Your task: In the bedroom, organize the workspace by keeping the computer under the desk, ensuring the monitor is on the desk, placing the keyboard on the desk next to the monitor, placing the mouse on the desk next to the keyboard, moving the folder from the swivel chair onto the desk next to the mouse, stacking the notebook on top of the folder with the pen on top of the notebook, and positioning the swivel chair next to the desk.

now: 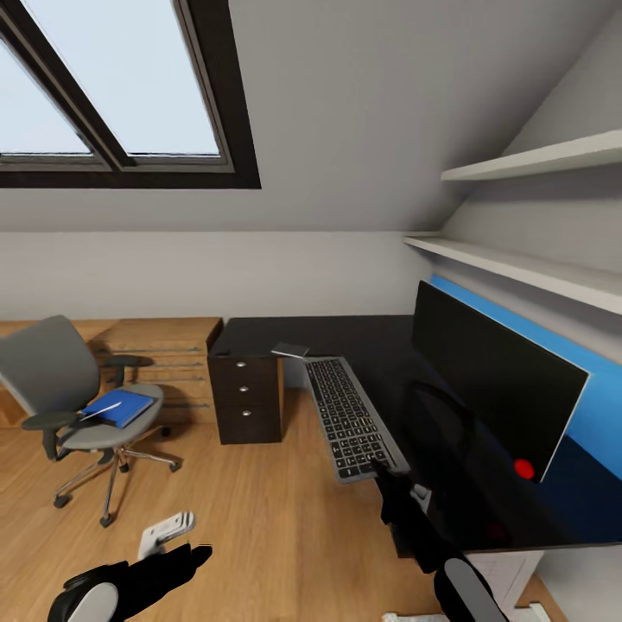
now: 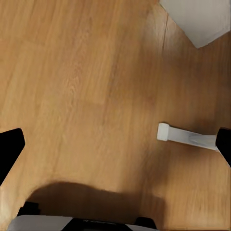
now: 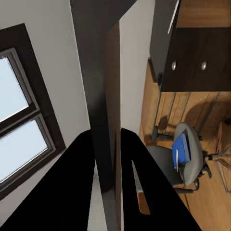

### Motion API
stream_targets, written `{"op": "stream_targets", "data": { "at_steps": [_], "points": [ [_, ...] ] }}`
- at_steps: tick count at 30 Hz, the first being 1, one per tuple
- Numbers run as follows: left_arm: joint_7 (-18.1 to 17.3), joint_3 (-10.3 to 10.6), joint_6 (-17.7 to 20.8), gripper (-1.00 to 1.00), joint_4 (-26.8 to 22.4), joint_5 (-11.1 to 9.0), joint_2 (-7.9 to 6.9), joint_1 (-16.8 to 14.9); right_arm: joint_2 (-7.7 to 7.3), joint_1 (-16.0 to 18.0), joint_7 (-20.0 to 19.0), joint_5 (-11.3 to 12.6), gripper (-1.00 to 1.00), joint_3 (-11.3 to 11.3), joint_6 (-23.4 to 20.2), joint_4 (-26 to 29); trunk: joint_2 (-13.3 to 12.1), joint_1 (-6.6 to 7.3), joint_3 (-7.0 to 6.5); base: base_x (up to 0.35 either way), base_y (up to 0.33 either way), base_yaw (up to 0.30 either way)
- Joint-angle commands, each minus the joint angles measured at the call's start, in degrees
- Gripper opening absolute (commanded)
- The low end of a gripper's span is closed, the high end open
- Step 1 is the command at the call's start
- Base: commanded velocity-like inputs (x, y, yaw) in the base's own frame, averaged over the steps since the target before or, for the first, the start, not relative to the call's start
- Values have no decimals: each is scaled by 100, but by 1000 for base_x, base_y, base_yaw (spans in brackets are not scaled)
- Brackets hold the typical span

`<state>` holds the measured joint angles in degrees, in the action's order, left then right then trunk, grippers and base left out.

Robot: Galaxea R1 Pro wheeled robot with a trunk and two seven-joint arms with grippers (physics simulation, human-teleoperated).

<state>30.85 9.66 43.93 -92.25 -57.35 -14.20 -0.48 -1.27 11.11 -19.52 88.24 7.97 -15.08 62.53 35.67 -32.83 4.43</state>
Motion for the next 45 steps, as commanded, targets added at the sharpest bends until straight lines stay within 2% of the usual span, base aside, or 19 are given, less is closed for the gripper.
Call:
{"op": "stream_targets", "data": {
  "at_steps": [1, 2, 4, 7, 10, 20, 45],
  "points": [
    [60, 5, 2, 100, -7, -47, -4, -5, -7, 5, -26, 78, -100, -24, -22, -2, -32, 23, -8, -282, -241, 0],
    [67, 2, 2, 100, 2, -34, -3, -5, -5, 5, -19, 73, -100, -211, -22, -4, -32, 23, -8, -281, -241, 0],
    [48, -35, -3, 100, 36, -35, 19, -5, 27, 14, 34, 101, -100, -275, 17, -37, -32, 23, -8, -141, -121, 0],
    [65, -49, -6, 100, 59, -28, 61, -5, 52, 14, 123, 79, -100, -251, 12, -142, -32, 23, -8, 0, 0, 0],
    [68, -55, -6, 100, 58, -29, 77, -2, 43, 14, 28, 33, -100, -236, -33, -138, -32, 23, -8, 0, 0, 0],
    [54, -86, -7, 100, 58, -31, 50, -5, -4, 14, -70, 32, -100, -229, -71, -166, -32, 23, -8, 3, 0, 0],
    [66, -87, -7, 100, 58, -31, 49, -4, -10, 14, -72, 32, -100, -235, -62, -189, -32, 23, -8, 127, -62, 0]
  ]
}}
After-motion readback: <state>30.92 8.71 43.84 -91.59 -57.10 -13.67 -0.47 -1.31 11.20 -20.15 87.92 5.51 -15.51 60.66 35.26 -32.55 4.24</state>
